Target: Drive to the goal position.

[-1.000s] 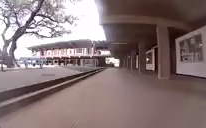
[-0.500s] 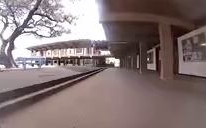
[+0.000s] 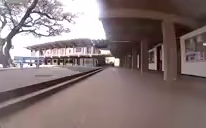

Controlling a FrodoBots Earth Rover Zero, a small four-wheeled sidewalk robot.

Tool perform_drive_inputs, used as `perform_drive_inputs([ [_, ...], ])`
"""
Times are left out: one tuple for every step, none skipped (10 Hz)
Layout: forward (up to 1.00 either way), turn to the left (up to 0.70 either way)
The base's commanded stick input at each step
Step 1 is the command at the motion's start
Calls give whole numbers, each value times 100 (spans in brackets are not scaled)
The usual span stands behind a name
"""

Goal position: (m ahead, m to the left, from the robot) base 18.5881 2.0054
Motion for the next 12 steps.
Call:
perform_drive_inputs([
  [50,-50],
  [50,-50],
  [50,0],
  [50,0],
  [50,0],
  [50,0],
  [50,0],
  [50,0],
  [50,0],
  [50,0],
  [50,0],
  [50,0],
])
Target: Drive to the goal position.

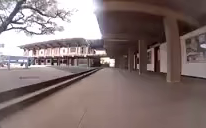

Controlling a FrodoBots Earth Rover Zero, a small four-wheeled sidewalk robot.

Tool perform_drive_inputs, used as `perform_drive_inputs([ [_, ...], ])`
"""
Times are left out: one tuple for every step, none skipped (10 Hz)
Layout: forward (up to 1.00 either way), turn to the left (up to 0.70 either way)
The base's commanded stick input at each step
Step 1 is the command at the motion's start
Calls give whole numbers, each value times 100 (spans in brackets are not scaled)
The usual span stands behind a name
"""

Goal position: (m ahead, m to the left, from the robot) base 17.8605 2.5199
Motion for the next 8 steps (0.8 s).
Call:
perform_drive_inputs([
  [50,0],
  [50,0],
  [50,0],
  [50,0],
  [50,0],
  [50,0],
  [50,0],
  [50,0],
])
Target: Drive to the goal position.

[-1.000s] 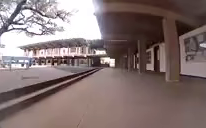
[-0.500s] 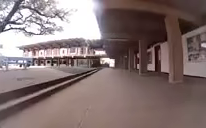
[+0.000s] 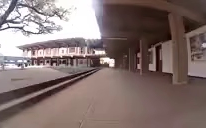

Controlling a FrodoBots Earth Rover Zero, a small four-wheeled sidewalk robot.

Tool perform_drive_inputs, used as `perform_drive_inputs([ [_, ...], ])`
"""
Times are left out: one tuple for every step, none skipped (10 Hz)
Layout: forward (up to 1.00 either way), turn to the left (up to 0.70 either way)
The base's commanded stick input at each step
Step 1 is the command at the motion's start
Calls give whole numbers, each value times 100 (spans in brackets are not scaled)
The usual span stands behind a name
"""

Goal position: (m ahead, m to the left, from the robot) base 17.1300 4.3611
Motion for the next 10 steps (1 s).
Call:
perform_drive_inputs([
  [50,0],
  [50,0],
  [50,0],
  [50,0],
  [50,0],
  [50,0],
  [50,0],
  [50,0],
  [50,0],
  [50,0],
])
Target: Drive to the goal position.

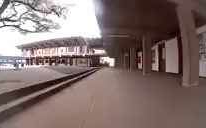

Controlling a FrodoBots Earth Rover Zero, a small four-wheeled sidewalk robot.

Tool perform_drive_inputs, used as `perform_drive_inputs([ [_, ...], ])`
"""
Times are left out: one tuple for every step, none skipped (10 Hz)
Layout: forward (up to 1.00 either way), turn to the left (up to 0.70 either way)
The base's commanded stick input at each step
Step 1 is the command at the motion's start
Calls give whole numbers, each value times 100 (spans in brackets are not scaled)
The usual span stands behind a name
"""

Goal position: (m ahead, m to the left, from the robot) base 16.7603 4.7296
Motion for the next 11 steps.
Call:
perform_drive_inputs([
  [50,0],
  [50,0],
  [50,-50],
  [50,-50],
  [50,-50],
  [50,0],
  [50,0],
  [50,0],
  [50,0],
  [50,0],
  [50,0],
])
